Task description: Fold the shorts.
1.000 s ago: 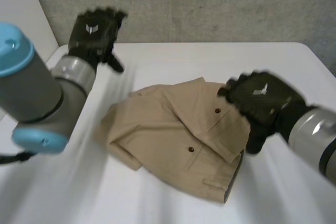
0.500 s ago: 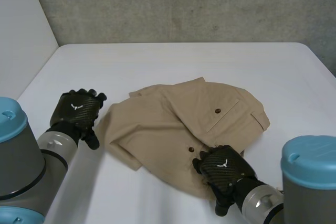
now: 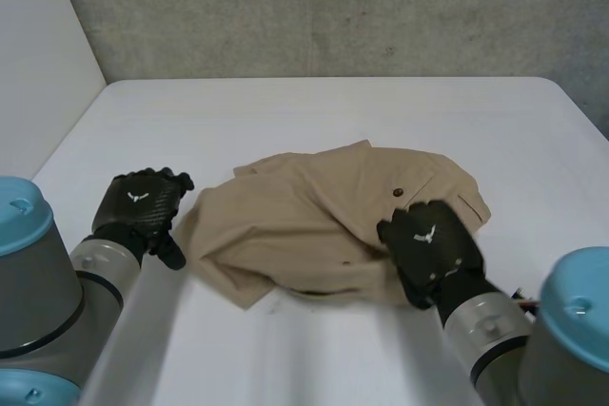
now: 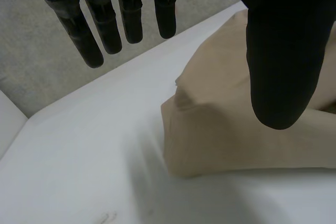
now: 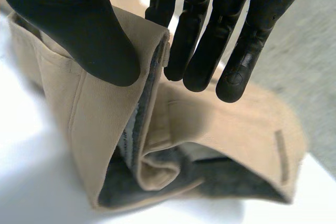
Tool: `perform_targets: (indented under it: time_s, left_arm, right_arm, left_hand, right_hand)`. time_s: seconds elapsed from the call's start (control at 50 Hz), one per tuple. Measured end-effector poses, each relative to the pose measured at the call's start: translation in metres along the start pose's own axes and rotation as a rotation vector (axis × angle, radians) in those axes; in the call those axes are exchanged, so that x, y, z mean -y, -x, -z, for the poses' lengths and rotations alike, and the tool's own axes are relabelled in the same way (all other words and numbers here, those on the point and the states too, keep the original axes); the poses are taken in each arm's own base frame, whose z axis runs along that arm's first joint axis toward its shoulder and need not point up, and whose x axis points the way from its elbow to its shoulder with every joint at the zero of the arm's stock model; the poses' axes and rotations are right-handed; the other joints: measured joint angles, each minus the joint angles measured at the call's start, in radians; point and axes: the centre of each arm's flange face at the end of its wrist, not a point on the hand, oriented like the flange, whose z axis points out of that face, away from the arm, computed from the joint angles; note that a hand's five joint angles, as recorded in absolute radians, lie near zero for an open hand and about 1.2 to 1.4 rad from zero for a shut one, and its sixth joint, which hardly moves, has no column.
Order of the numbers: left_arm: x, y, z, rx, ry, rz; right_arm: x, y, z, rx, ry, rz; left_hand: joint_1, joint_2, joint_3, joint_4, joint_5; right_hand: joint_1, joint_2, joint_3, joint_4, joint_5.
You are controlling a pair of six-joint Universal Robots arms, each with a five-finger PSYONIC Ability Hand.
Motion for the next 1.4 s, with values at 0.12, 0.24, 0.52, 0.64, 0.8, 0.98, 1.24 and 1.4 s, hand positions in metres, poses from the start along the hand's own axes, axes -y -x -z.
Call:
perform_targets:
  time_s: [0.12,0.24,0.52,0.64,0.8,0.98,1.24,1.4]
  left_arm:
    - [-0.008,-0.004,-0.002,-0.012,0.029,-0.005]
    - [-0.023,-0.009,-0.007,-0.026,0.078,-0.012]
    - [-0.030,-0.025,-0.026,-0.054,0.050,-0.025]
    - [0.017,-0.019,-0.012,-0.035,-0.122,-0.011]
    - [0.115,0.003,0.057,-0.013,-0.443,0.029]
    - [0.186,0.014,0.129,-0.101,-0.648,0.065]
    - [0.196,0.012,0.126,-0.191,-0.581,0.152]
    - [0.149,-0.007,0.061,-0.224,-0.344,0.131]
  right_arm:
    - [0.016,-0.020,0.003,-0.068,-0.057,-0.012]
    - [0.022,-0.039,0.001,-0.130,-0.075,-0.023]
    - [0.023,-0.049,-0.001,-0.165,-0.079,-0.030]
    - [0.034,-0.060,0.000,-0.193,-0.098,-0.016]
    - [0.091,-0.096,0.027,-0.285,-0.211,0.015]
    - [0.167,-0.131,0.080,-0.388,-0.408,0.020]
    - [0.181,-0.137,0.087,-0.360,-0.389,0.032]
    - [0.134,-0.124,0.032,-0.240,-0.190,0.028]
  left_hand:
    - [0.000,0.000,0.000,0.000,0.000]
    - [0.000,0.001,0.000,0.000,0.000]
    - [0.801,0.830,0.820,0.829,0.787]
    - [0.801,0.841,0.831,0.837,0.787]
    - [0.801,0.843,0.836,0.837,0.787]
    - [0.801,0.845,0.840,0.841,0.787]
    - [0.801,0.846,0.840,0.841,0.787]
    - [0.801,0.846,0.840,0.841,0.787]
  right_hand:
    - [0.000,0.000,0.000,0.000,0.000]
    - [0.000,0.000,0.000,0.000,0.000]
    - [0.000,0.000,0.000,0.000,0.000]
    - [0.000,0.000,0.000,0.000,0.000]
    - [0.000,0.000,0.006,0.001,0.000]
    - [0.000,0.000,0.006,0.002,0.000]
    - [0.000,0.000,0.006,0.005,0.002]
    - [0.000,0.000,0.006,0.005,0.008]
